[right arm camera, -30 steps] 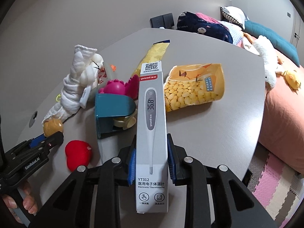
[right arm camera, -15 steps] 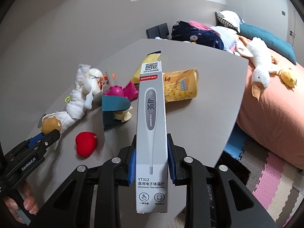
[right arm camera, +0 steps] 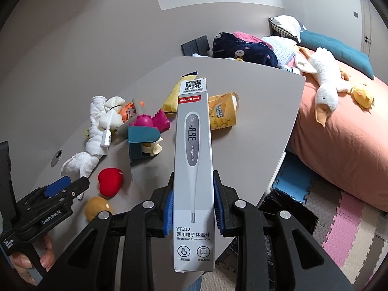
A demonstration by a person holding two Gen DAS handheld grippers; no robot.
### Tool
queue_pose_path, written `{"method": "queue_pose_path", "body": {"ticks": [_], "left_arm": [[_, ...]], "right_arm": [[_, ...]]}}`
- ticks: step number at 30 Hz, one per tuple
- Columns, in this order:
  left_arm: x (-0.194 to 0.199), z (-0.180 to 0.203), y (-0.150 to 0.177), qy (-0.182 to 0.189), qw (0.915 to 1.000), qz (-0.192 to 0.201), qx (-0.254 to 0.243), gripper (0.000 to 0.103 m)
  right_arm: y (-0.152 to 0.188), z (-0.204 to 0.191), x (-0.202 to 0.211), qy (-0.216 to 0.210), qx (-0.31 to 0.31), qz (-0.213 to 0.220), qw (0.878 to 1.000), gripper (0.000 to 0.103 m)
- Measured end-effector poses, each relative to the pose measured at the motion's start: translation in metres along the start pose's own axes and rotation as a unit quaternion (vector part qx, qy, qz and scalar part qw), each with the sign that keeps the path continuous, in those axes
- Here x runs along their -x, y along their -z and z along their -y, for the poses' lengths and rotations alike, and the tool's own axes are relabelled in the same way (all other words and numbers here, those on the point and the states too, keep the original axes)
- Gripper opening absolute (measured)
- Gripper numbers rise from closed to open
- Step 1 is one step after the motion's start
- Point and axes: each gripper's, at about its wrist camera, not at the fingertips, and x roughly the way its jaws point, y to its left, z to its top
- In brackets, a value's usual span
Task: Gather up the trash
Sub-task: 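Grasp the tan plush bear with the left tool while the right tool lifts the box, then carry both items over the floor bin and open both tools to drop them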
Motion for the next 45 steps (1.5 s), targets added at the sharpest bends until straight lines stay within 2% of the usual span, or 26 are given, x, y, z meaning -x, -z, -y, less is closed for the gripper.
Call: {"method": "queue_pose_path", "body": {"ticks": [5,11,15,21,22,24,29,33,45], "left_arm": [[0.003,0.008,0.013,0.029,0.9994,-0.012,-0.016,0.063],[0.006,0.027,0.026,0.041,0.9981,-0.009,-0.045,0.069],[0.009,0.039,0.031,0.037,0.9971,0.0,-0.067,0.069],[0.001,0.055,0.037,0.034,0.9957,-0.008,-0.086,0.069],[-0.001,0.058,0.038,0.034,0.9954,-0.01,-0.089,0.068],[-0.006,0.061,0.035,0.036,0.995,-0.013,-0.093,0.053],[-0.012,0.068,0.037,0.045,0.9941,-0.02,-0.097,0.031],[-0.006,0.08,0.037,0.053,0.9936,-0.008,-0.1,0.031],[0.002,0.163,0.028,0.097,0.984,0.001,-0.15,0.031]], "right_arm": [[0.001,0.003,-0.001,0.001,-0.001,-0.002,1.0,0.029],[0.005,0.01,-0.001,0.002,-0.01,-0.003,1.0,0.029],[0.009,0.015,0.003,0.003,-0.012,-0.001,1.0,0.029],[0.013,0.02,0.008,0.005,-0.016,0.0,1.0,0.029],[0.014,0.022,0.01,0.006,-0.017,0.001,1.0,0.029],[0.014,0.026,0.013,0.007,-0.019,0.004,1.0,0.029],[0.016,0.036,0.02,0.012,-0.027,0.009,1.0,0.029],[0.017,0.049,0.026,0.015,-0.035,0.013,0.999,0.029],[0.027,0.105,0.048,0.048,-0.075,0.021,0.996,0.029]]}}
